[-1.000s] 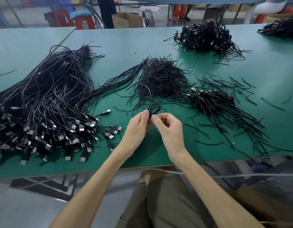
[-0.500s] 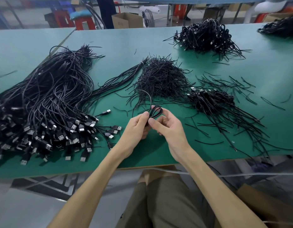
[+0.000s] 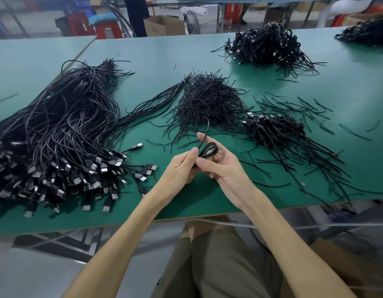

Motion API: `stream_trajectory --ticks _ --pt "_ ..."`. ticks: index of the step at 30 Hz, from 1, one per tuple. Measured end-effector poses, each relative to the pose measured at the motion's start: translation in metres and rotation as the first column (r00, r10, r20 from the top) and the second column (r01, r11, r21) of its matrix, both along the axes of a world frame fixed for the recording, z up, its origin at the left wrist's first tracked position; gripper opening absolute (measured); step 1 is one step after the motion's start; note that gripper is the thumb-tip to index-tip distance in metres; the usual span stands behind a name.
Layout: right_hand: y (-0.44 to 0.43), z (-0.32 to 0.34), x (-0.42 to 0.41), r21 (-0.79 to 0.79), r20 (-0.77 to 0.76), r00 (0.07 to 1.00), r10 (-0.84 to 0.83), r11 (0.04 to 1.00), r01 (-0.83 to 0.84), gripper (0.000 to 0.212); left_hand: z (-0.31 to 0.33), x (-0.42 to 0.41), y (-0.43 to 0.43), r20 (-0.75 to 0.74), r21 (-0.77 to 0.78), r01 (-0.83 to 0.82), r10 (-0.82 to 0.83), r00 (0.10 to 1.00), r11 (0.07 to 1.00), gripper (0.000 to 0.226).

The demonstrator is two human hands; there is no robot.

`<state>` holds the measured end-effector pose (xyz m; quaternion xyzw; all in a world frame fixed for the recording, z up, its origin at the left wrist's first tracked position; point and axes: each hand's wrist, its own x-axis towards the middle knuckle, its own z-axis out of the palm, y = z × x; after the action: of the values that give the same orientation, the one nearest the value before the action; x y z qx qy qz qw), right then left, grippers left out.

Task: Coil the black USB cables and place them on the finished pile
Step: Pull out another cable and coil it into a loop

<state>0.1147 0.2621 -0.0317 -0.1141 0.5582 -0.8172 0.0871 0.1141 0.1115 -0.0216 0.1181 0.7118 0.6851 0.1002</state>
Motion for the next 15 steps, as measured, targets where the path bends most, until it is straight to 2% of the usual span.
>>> stream_trajectory --ticks 3,12,15 --pt "0.002 0.0004 0.0003 0.0 -0.001 1.0 0.002 1.0 -0.002 0.06 0.0011 0.0007 0.0008 0.001 -0.003 0.011 -0.011 1.0 1.0 0.052" --pt "0.0033 -0.0012 0.0019 0.04 -0.012 1.0 -0.026 0.999 0.026 0.039 -0.0031 -0.0005 -0.0014 -0.011 -0.02 0.041 -0.041 0.999 0.999 0.051" --pt "0.002 -0.002 0.002 0.017 0.022 0.999 -0.039 0.999 0.038 0.033 -0.0033 0.0009 -0.001 -0.054 -0.039 0.056 -0.058 0.997 0.998 0.042"
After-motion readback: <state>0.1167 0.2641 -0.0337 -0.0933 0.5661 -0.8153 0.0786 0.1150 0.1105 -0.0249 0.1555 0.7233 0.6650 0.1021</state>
